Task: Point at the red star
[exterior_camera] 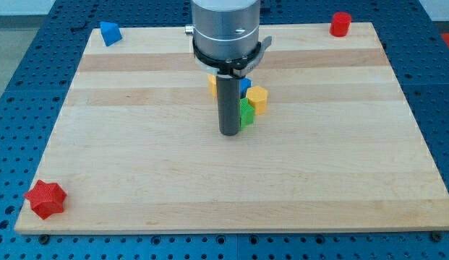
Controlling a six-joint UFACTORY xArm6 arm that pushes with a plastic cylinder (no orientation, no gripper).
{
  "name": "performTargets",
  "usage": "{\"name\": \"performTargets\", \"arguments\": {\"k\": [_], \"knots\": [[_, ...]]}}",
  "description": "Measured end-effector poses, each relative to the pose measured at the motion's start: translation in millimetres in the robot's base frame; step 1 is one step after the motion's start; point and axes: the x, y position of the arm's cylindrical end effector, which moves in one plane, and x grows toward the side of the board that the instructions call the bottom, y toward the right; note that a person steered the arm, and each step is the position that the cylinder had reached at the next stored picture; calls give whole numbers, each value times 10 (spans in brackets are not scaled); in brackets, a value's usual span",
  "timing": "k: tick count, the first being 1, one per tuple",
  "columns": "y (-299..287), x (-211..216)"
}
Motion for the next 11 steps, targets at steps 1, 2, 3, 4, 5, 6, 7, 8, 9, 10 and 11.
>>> {"name": "performTargets", "arguments": {"k": [1,2,3,4,5,6,7,8,9,10,11], "knots": [[54,0],[46,17],[-185,46],[-594,15],[-1262,-158],[-1821,-189],[-2496,-169],[-2984,88],[-2984,88],[-2992,171],[-2988,418]]}}
